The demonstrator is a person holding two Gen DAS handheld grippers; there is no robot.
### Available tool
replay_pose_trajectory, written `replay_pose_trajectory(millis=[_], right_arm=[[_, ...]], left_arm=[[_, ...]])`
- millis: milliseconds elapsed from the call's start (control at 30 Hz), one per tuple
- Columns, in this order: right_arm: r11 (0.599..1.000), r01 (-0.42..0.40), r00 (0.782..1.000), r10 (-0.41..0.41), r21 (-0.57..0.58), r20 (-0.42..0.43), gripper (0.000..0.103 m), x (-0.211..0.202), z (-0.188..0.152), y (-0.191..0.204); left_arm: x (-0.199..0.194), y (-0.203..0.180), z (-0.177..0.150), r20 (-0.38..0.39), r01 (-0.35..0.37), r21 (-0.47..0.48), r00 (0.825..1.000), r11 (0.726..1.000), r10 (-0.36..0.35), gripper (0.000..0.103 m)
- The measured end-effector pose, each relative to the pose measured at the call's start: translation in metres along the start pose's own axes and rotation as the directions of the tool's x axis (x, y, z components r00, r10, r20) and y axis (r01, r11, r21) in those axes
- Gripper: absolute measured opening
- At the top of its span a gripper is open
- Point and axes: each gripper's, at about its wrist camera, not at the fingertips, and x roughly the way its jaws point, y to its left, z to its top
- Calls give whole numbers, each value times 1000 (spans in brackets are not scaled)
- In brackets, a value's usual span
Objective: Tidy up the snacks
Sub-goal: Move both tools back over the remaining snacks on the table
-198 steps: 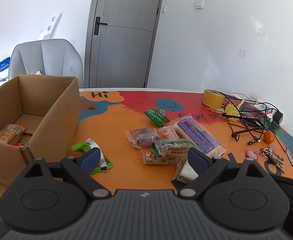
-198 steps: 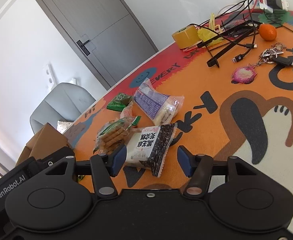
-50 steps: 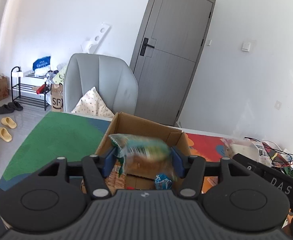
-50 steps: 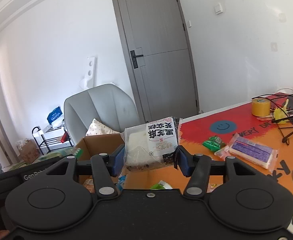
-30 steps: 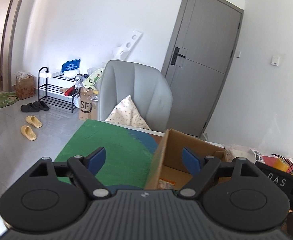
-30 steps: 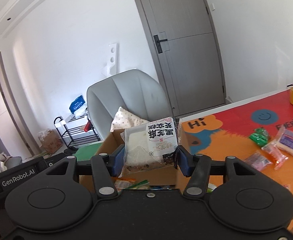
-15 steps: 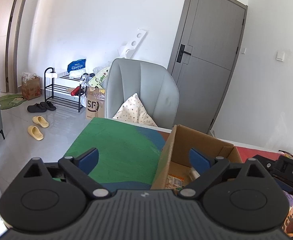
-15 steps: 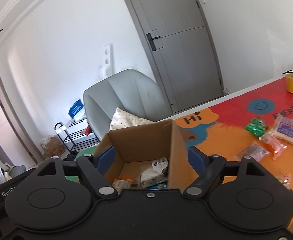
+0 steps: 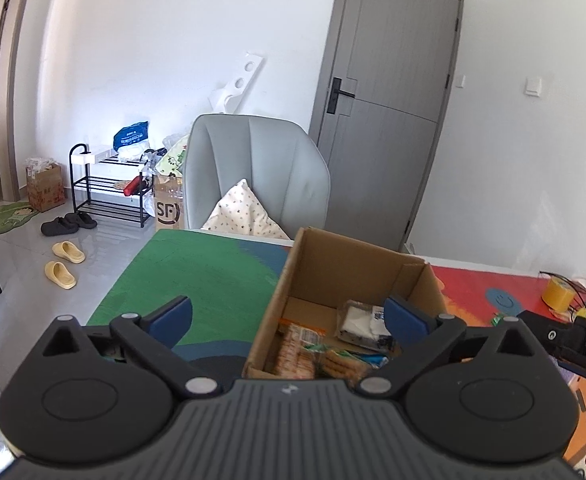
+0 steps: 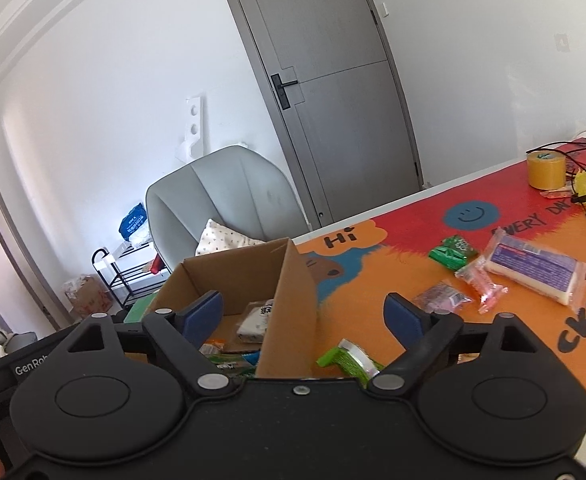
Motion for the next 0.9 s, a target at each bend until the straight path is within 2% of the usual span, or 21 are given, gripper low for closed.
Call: replay_pose_trajectory(millis=[400,900], right_arm=[[999,44,999,-44,13,12,98,-32,-3,-34],[988,133,989,-137,80,45,98,-66,-5,-94]], left_arm=[[-12,-35,-16,-56,83,76,995,994,-79,102],[-25,-88,-34,-77,208,155,977,966,-198,102]])
